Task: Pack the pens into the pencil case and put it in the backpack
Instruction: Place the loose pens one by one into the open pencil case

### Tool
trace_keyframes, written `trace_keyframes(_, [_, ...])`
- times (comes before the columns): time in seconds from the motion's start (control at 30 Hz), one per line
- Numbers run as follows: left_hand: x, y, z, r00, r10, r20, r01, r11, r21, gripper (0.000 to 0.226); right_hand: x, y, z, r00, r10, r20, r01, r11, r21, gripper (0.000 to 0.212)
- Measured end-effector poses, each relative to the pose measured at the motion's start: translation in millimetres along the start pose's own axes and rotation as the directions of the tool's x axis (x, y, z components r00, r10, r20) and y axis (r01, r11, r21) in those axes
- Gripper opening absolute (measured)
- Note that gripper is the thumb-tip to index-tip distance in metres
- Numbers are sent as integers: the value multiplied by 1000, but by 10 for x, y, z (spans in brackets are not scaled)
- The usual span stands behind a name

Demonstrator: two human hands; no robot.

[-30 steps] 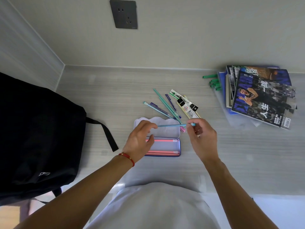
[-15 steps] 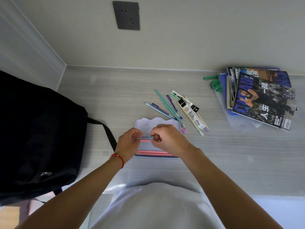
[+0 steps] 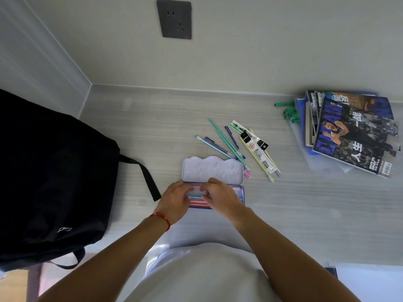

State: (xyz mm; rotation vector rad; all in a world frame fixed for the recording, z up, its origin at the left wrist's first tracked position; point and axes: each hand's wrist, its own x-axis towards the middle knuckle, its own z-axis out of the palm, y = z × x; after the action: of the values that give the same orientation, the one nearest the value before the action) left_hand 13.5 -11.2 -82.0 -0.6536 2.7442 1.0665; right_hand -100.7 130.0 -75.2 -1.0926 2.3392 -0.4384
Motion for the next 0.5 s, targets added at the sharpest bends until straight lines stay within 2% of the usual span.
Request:
trace_keyframes(0.1, [7, -46, 19, 999, 37, 36, -39, 997, 64, 24, 24, 183, -207, 980, 69, -185, -62, 997, 44, 18])
trace_keyframes(0.2, [40, -34, -28, 995, 3, 99, -11, 997, 77, 23, 211, 406, -477, 925, 204, -322, -208, 978, 21, 22])
trace_keyframes(0.3, [65, -8, -97, 991, -17, 134, 9, 998, 59, 25, 420, 600, -669, 901, 323, -288, -361, 929, -87, 34])
trace_keyframes(0.5, [173, 33, -315, 995, -11, 95, 5, 998, 63, 30, 814, 762, -777, 927, 355, -118, -371, 913, -171, 31])
